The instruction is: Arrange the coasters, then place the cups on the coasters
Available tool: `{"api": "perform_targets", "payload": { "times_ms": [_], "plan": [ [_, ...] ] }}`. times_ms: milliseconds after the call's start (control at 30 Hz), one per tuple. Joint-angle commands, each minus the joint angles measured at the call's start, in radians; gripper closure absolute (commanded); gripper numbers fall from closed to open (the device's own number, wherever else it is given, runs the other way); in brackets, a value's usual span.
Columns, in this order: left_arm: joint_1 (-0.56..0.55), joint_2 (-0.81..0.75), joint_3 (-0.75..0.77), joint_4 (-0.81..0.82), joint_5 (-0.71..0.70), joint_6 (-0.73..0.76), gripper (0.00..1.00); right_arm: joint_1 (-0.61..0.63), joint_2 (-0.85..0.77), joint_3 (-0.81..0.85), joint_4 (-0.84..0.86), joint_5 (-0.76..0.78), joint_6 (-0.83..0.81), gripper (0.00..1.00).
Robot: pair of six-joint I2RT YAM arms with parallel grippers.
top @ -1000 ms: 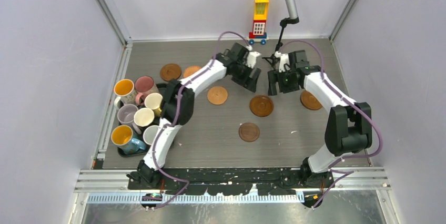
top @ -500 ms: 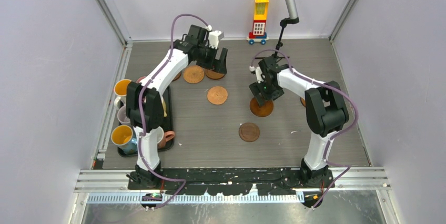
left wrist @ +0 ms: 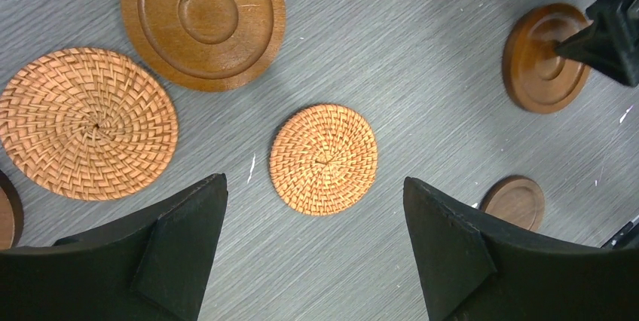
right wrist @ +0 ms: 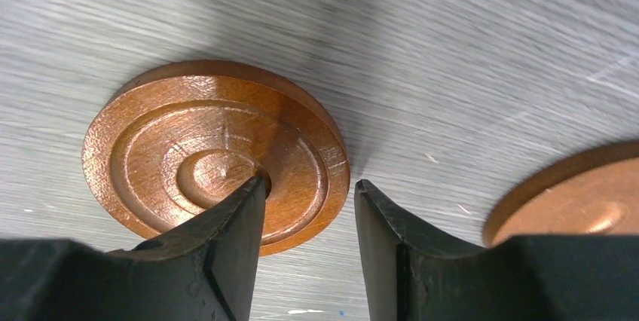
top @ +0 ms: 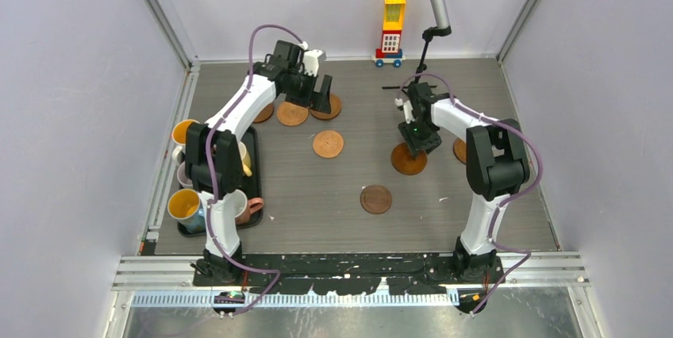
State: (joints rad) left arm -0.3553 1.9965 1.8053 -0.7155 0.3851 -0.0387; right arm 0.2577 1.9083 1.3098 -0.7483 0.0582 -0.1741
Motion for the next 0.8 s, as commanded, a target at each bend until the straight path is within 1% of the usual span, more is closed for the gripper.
{"api": "perform_targets", "payload": {
  "times_ms": [0,133,400,633,767],
  "plan": [
    [0.001,-0.047,0.005,0.016,0.001,0.026,0.12,-0.090,-0.010,-0.016,-0.048,0.020,-0.032,0.49],
    [0.001,-0.041,0.003,0.016,0.002,0.025,0.12,-0.179,-0.011,-0.018,-0.052,0.011,-0.061,0.50],
    [0.001,-0.028,0.000,0.000,-0.006,0.035,0.12,-0.308,0.020,0.010,-0.049,0.014,-0.116,0.53],
    [0.007,-0.013,-0.002,-0.016,-0.027,0.070,0.12,-0.389,0.064,0.058,-0.047,0.018,-0.139,0.55],
    [0.019,0.012,0.015,-0.024,-0.036,0.070,0.12,-0.393,0.070,0.084,-0.049,-0.019,-0.123,0.57]
  ]
}}
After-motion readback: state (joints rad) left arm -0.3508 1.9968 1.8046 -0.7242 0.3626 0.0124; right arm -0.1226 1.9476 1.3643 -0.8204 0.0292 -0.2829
